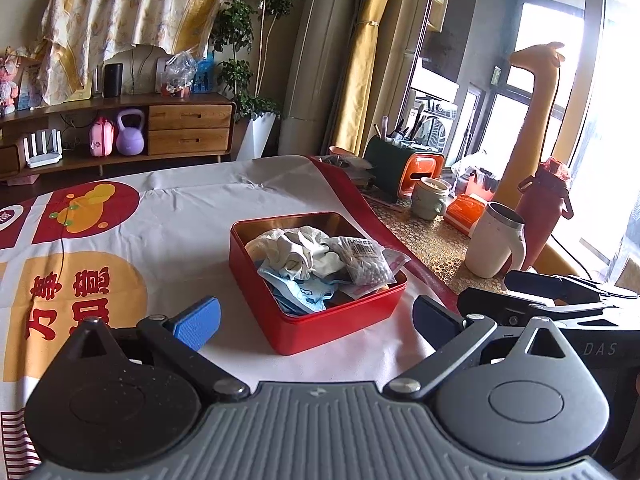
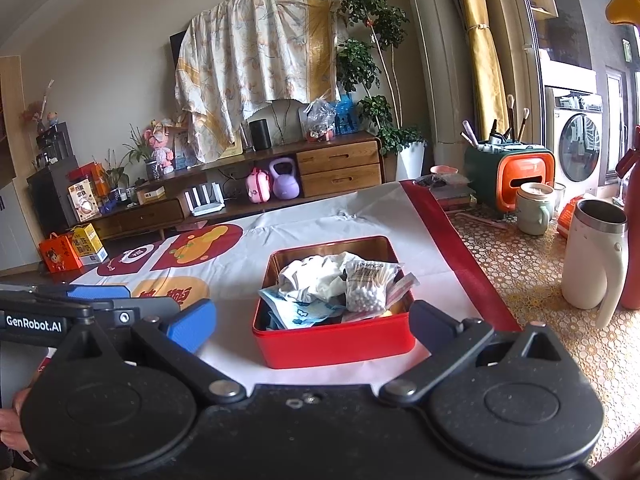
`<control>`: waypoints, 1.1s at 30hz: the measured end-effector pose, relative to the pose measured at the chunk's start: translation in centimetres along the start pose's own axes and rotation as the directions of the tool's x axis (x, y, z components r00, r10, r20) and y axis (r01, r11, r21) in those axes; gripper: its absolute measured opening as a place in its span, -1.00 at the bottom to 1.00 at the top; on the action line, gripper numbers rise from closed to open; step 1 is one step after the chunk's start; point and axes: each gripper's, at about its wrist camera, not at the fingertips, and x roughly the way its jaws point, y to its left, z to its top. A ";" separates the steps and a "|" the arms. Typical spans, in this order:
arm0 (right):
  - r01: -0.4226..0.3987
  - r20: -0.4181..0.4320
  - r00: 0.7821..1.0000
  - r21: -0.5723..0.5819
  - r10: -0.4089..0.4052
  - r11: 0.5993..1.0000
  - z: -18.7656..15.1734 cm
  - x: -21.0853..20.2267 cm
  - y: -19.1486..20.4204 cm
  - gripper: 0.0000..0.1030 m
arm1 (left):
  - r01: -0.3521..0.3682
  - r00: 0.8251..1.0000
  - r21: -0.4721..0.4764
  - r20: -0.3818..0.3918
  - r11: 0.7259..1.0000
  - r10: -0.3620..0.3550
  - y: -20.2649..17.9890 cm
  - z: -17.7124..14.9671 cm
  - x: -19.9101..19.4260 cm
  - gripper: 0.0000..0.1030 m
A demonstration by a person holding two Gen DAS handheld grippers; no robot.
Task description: Organize soft objects
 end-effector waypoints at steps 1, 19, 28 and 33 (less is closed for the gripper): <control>-0.001 0.001 1.000 0.000 0.001 1.000 0.0 0.0 0.0 1.00 | -0.003 1.000 0.001 0.002 1.000 0.003 0.0 0.0 0.0 1.00; 0.007 0.006 1.000 0.001 -0.007 1.000 0.2 -0.2 -0.1 1.00 | 0.010 1.000 0.008 0.012 1.000 -0.010 -0.2 -0.1 -0.3 1.00; 0.002 0.007 1.000 0.002 -0.002 1.000 0.1 -0.2 -0.1 1.00 | 0.010 1.000 0.008 0.012 1.000 -0.010 -0.2 -0.3 -0.3 1.00; 0.001 0.007 1.000 0.003 -0.001 1.000 0.1 -0.2 -0.1 1.00 | 0.012 1.000 0.008 0.013 1.000 -0.012 -0.2 -0.3 -0.4 1.00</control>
